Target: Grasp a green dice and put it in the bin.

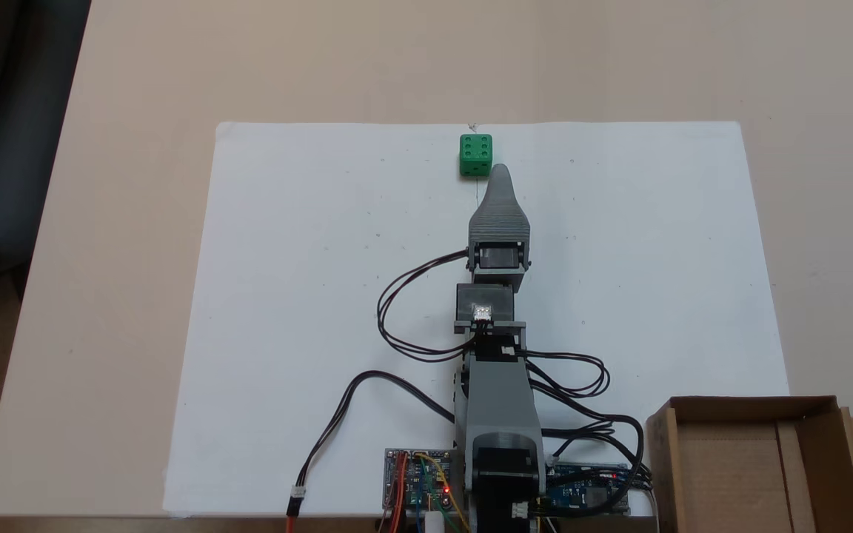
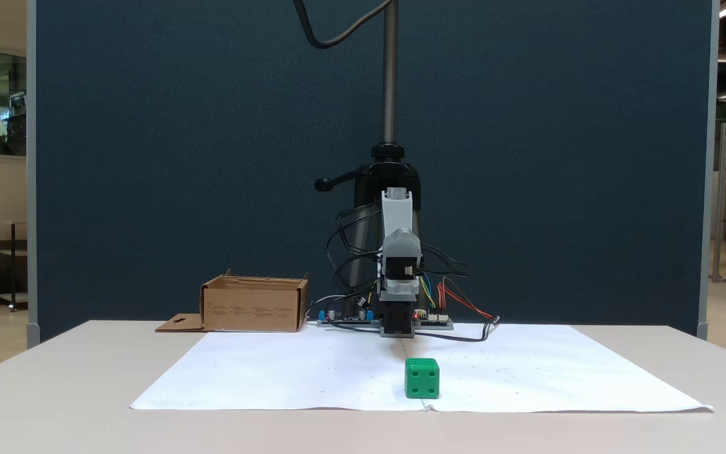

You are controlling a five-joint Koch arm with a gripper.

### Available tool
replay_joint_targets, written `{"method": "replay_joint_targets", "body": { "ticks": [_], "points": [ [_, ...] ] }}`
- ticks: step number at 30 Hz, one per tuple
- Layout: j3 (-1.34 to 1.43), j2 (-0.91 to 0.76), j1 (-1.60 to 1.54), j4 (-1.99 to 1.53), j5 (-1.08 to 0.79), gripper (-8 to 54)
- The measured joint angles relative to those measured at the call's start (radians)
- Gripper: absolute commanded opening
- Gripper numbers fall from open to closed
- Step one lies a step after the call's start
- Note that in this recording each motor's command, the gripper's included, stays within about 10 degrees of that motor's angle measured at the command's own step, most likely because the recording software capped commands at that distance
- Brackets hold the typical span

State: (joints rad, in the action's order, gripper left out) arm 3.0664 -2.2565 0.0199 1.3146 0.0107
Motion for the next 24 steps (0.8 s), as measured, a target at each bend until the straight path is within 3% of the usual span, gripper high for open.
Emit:
{"method": "replay_joint_targets", "body": {
  "ticks": [24],
  "points": [
    [-0.015,0.000,-0.014,-0.080,0.000,43.8]
  ]
}}
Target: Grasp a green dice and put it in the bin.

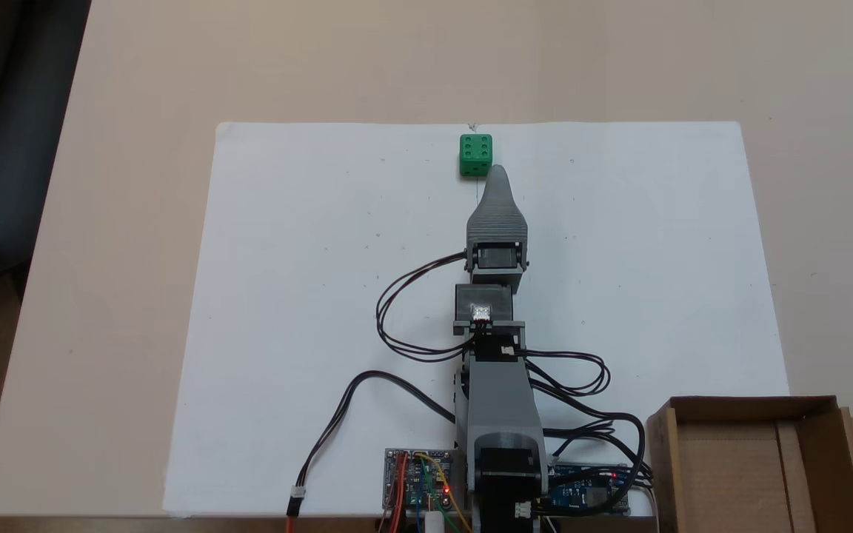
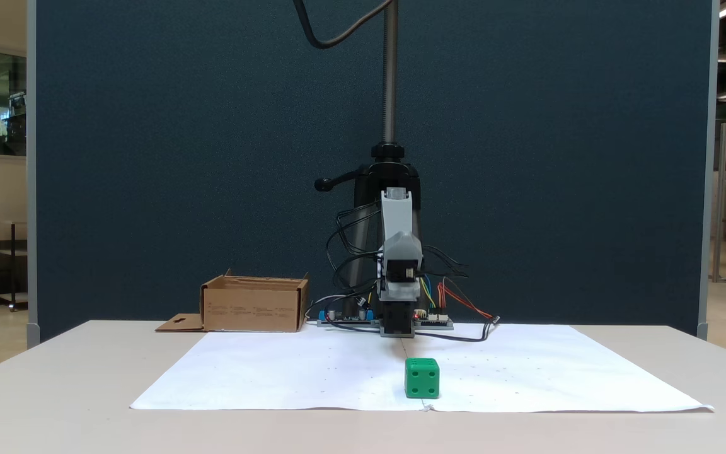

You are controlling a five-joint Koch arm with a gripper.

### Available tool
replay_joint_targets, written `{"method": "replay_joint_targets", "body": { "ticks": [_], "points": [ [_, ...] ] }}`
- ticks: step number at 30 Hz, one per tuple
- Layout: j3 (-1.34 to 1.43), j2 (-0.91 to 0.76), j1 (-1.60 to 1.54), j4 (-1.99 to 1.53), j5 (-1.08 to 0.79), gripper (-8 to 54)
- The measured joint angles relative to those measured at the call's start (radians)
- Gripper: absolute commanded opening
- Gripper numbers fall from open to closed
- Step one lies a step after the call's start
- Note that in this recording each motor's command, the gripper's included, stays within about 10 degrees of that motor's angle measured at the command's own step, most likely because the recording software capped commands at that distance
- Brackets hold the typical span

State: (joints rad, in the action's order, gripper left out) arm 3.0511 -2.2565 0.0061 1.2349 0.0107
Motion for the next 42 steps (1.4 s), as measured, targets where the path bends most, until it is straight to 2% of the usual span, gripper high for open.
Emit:
{"method": "replay_joint_targets", "body": {
  "ticks": [16,24,32,35,42],
  "points": [
    [-0.836,0.025,0.064,-1.074,0.000,42.6],
    [-1.362,0.322,0.052,-1.543,0.000,42.0],
    [-1.919,0.738,0.026,-1.977,0.000,42.1],
    [-2.028,0.755,0.025,-2.131,0.000,42.1],
    [-2.036,0.758,-0.017,-2.465,0.000,42.2]
  ]
}}
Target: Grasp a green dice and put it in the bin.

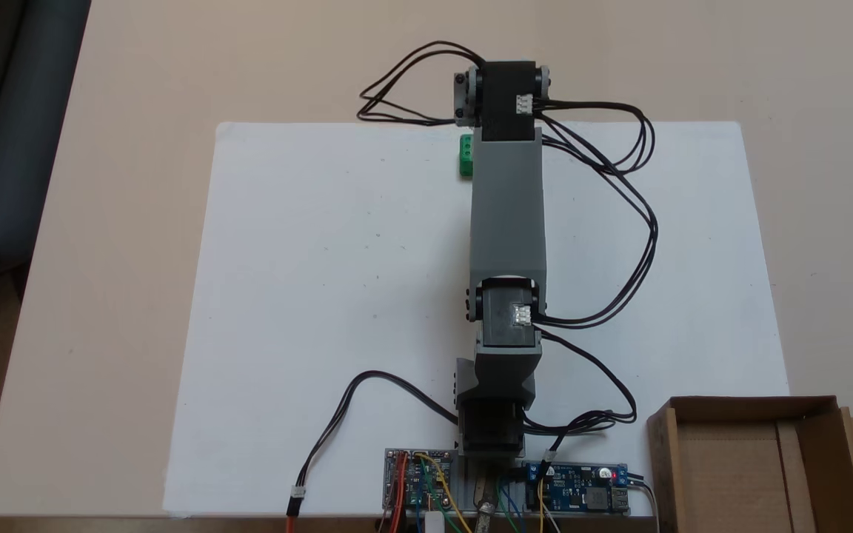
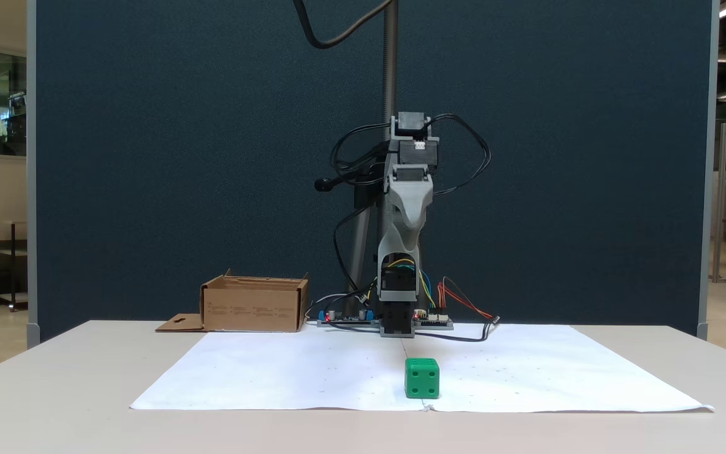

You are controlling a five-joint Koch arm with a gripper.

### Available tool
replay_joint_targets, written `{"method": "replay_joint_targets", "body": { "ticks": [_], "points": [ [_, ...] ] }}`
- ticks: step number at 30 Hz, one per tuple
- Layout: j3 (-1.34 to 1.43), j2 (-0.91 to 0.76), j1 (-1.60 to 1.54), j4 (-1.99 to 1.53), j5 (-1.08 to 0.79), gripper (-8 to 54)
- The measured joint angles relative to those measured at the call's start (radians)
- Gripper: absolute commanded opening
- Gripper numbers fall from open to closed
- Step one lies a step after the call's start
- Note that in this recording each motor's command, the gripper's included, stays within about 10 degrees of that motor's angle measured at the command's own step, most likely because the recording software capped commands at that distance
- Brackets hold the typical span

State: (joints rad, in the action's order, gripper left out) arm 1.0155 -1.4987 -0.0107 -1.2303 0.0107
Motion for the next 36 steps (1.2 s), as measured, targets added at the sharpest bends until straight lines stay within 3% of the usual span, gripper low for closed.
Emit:
{"method": "replay_joint_targets", "body": {
  "ticks": [19,36],
  "points": [
    [-0.252,0.216,-0.075,-0.213,0.003,42.2],
    [-0.354,0.298,-0.132,-0.213,0.156,42.2]
  ]
}}
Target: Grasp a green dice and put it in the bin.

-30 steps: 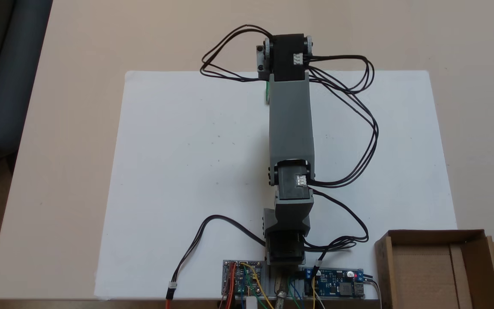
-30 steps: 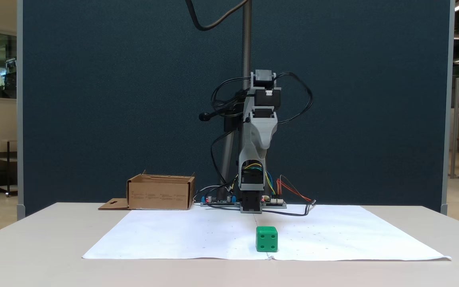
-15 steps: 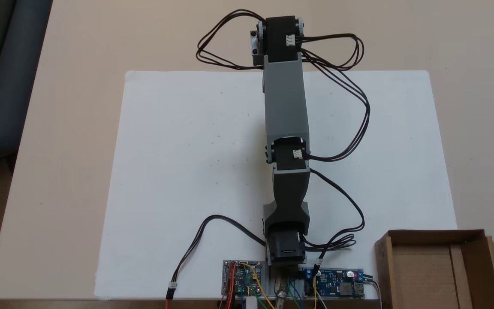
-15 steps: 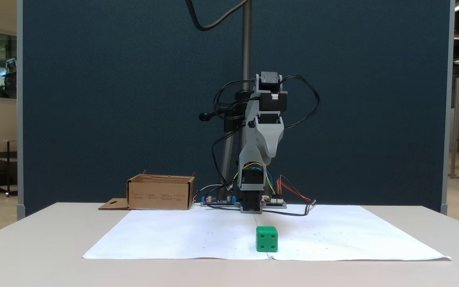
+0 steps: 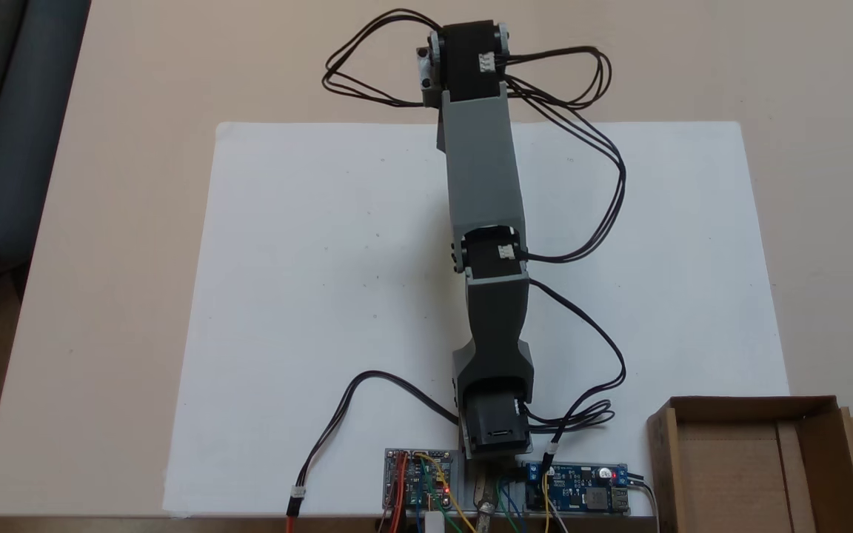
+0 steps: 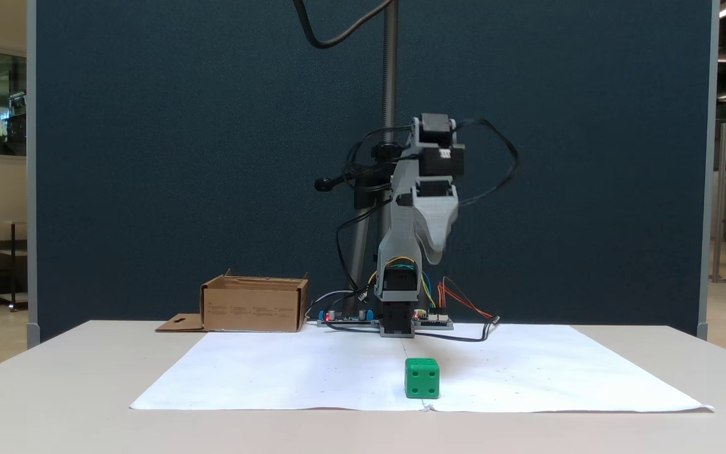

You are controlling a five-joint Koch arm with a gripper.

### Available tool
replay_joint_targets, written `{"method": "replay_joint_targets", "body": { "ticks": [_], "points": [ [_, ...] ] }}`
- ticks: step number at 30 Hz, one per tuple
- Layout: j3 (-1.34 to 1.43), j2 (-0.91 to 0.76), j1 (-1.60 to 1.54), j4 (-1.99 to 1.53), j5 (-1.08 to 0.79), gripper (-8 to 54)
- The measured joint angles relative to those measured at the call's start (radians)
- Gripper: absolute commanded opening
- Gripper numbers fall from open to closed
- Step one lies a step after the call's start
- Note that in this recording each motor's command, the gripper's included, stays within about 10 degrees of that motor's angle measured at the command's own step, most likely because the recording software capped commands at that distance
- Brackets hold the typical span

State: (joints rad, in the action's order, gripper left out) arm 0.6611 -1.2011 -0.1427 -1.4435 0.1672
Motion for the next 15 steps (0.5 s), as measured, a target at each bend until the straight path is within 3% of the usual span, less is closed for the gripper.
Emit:
{"method": "replay_joint_targets", "body": {
  "ticks": [15],
  "points": [
    [-0.091,0.173,-0.014,0.000,0.000,42.1]
  ]
}}
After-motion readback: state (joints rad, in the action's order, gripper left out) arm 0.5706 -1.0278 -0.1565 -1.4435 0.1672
